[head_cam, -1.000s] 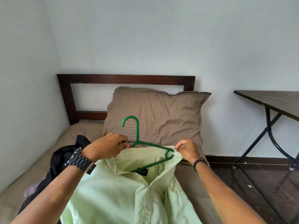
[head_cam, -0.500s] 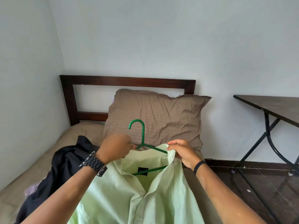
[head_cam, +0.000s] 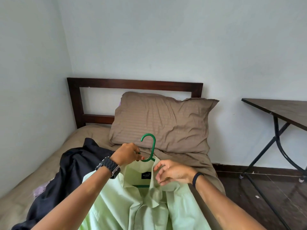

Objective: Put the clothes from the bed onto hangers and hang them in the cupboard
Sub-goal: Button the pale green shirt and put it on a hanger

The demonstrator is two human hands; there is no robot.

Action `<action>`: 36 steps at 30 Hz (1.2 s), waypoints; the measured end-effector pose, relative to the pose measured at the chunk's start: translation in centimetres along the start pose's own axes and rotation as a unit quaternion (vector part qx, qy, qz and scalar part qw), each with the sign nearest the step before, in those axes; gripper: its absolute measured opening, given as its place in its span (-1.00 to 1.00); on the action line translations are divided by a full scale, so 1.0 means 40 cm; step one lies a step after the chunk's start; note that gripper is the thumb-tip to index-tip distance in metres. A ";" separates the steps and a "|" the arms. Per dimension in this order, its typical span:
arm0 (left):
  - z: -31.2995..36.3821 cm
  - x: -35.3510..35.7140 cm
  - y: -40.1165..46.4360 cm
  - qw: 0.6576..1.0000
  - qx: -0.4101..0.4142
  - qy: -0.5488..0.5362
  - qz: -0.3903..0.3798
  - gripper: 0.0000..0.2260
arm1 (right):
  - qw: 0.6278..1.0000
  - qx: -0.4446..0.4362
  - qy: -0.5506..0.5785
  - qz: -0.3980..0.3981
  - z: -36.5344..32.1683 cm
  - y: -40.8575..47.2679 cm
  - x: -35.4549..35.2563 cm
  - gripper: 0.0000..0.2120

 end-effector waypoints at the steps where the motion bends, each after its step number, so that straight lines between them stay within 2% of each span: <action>1: -0.003 0.001 0.001 1.000 -0.003 0.003 -0.001 -0.81 | 0.999 0.006 -0.047 0.007 -0.004 -0.003 -0.008 -0.76; 3: -0.009 -0.007 -0.001 1.000 -0.008 -0.007 0.019 -0.73 | 0.988 -0.010 -0.117 0.097 -0.023 0.004 -0.049 -0.81; 5: -0.006 -0.017 -0.005 0.998 0.007 -0.043 0.053 -0.57 | 0.957 -0.046 -0.161 0.236 -0.048 0.000 -0.106 -0.81; 6: -0.001 -0.021 -0.008 0.996 0.023 -0.060 0.068 -0.52 | 0.940 -0.059 -0.186 0.280 -0.054 0.001 -0.129 -0.86; 7: 0.006 -0.023 -0.012 0.993 0.038 -0.075 0.080 -0.49 | 0.931 -0.061 -0.213 0.290 -0.054 0.009 -0.144 -0.85; 8: 0.011 -0.025 -0.015 0.991 0.047 -0.091 0.091 -0.49 | 0.932 -0.050 -0.235 0.270 -0.047 0.021 -0.150 -0.74; 10: 0.019 -0.024 -0.021 0.986 0.059 -0.114 0.106 -0.59 | 0.949 -0.018 -0.235 0.210 -0.030 0.042 -0.149 -0.57; 11: 0.023 -0.022 -0.024 0.985 0.068 -0.118 0.111 -0.66 | 0.954 -0.011 -0.229 0.192 -0.025 0.050 -0.147 -0.55; 15: 0.037 -0.023 -0.035 0.978 0.092 -0.125 0.139 -0.79 | 0.952 -0.045 -0.241 0.184 -0.039 0.070 -0.144 -0.66; 18: 0.028 -0.032 -0.037 0.975 0.086 -0.135 0.157 -0.80 | 0.942 -0.082 -0.263 0.191 -0.056 0.073 -0.143 -0.88; 22: -0.012 -0.028 0.000 0.993 0.037 -0.084 0.077 -0.74 | 0.936 -0.095 -0.259 0.219 -0.068 0.072 -0.156 -0.73; 24: -0.033 -0.015 0.017 0.998 0.013 -0.059 0.016 -0.80 | 0.937 -0.076 -0.256 0.225 -0.055 0.078 -0.170 -0.78; 26: -0.042 -0.014 0.028 0.998 0.014 -0.065 0.011 -0.86 | 0.943 -0.058 -0.244 0.220 -0.040 0.085 -0.188 -0.83; 29: -0.047 -0.022 0.031 0.988 -0.002 -0.130 0.084 -0.87 | 0.939 -0.043 -0.235 0.249 -0.033 0.081 -0.221 -0.77; 31: -0.046 -0.006 0.038 0.984 -0.016 -0.148 0.101 -0.83 | 0.928 -0.044 -0.233 0.286 -0.035 0.082 -0.239 -0.76; 34: -0.020 0.031 0.048 0.987 -0.025 -0.144 0.063 -0.73 | 0.904 -0.022 -0.239 0.353 -0.018 0.079 -0.264 -0.82; 36: -0.002 0.050 0.054 0.992 -0.036 -0.123 0.022 -0.69 | 0.872 0.007 -0.277 0.403 0.001 0.069 -0.281 -0.86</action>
Point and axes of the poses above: each hand's wrist, its own y-axis towards the middle knuckle, its own x-axis out of the palm, z = x × y, the point moved 7 cm from there along y, towards the middle knuckle, and after that the axes turned 8 degrees about -y, right-handed, at the moved point
